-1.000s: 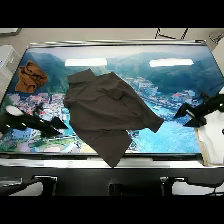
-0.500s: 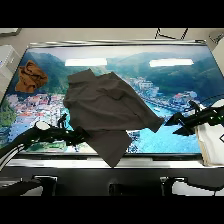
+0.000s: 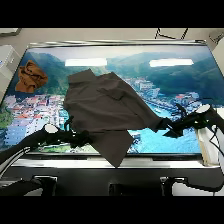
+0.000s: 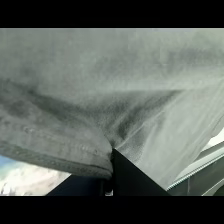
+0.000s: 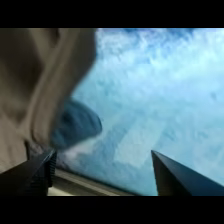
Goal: Fold the clothes and pants, and hang the long-sleeved shirts on hangers.
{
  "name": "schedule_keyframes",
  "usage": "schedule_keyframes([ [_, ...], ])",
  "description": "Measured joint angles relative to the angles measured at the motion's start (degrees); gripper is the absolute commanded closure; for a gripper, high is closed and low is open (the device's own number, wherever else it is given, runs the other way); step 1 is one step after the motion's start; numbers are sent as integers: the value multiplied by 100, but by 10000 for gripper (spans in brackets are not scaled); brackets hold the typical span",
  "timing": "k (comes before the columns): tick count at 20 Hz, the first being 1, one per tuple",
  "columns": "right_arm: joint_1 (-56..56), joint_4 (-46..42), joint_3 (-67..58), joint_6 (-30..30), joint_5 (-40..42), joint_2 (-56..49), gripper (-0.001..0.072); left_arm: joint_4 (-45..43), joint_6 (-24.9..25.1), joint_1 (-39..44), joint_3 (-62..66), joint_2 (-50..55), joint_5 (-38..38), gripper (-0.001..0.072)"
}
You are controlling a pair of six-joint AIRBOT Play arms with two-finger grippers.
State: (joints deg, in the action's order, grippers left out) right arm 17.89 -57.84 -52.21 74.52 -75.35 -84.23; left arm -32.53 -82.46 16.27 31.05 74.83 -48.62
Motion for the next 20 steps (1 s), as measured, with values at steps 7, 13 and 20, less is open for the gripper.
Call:
schedule_keyframes([
  [7, -656, 221, 70, -55, 748, -155, 677, 48, -2, 17, 2, -125, -90, 686],
  [13, -719, 391, -1051, 144, 498, 514, 679, -201, 361, -560, 953, -896, -306, 687],
  [20, -201, 214, -4312, 669, 2358, 2503, 679, -575, 835, -2133, 5399, -2450, -282, 687],
])
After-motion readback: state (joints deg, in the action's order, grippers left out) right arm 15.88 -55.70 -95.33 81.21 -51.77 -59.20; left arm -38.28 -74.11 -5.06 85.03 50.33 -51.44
